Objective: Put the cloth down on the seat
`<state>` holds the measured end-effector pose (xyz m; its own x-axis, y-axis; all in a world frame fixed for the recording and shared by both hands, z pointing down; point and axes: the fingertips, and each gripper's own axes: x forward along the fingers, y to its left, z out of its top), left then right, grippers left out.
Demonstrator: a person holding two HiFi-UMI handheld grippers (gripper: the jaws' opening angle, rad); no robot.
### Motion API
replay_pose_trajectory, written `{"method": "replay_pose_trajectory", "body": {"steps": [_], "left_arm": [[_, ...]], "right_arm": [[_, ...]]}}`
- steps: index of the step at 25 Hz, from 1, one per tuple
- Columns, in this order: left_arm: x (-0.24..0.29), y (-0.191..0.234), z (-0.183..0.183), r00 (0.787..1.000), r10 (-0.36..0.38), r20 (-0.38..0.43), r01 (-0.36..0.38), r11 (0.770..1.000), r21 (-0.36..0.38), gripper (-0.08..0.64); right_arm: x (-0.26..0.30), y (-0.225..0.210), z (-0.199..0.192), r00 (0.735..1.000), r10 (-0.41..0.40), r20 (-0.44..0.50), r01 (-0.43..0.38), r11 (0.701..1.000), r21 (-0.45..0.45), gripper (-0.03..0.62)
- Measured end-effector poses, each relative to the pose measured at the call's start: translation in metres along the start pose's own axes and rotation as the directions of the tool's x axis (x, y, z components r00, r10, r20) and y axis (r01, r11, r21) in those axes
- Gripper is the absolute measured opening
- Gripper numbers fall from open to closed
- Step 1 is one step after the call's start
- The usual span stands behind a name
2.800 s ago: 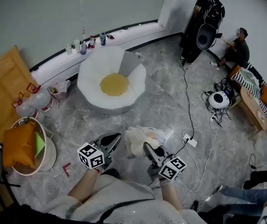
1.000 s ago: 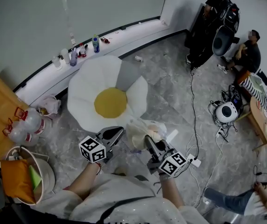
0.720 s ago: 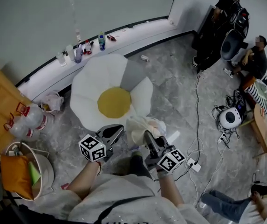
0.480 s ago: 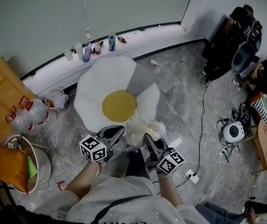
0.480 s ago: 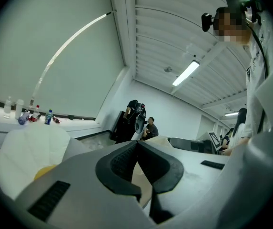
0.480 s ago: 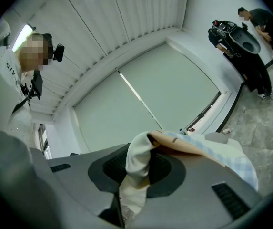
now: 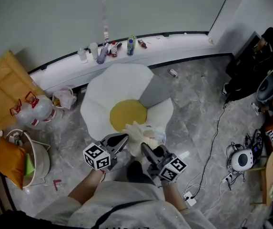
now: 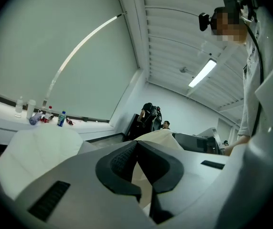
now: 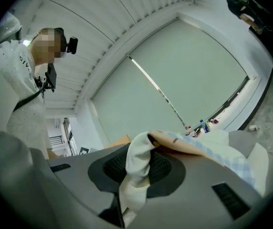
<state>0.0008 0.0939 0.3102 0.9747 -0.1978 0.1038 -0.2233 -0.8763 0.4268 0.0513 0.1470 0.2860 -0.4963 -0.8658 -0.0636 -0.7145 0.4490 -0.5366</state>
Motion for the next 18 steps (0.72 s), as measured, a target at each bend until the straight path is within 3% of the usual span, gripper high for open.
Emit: {"method": "replay_pose_trajectory", "body": {"steps": [8, 18], "left_arm": [[0.041, 0.058, 0.019, 0.988, 0.144, 0.049, -0.142, 0.989, -0.036, 0.014], [0.066, 0.122, 0.034, 0.95, 0.292, 0.11, -0.286, 0.956, -0.067, 0.014]], "right_arm": [[0.038, -0.071, 0.029, 0.995, 0.08, -0.066, -0.078, 0.996, 0.037, 0.086], [0.084, -0.141, 0.046, 0.98, 0.161, -0.114, -0.154, 0.986, 0.062, 0.086]]}}
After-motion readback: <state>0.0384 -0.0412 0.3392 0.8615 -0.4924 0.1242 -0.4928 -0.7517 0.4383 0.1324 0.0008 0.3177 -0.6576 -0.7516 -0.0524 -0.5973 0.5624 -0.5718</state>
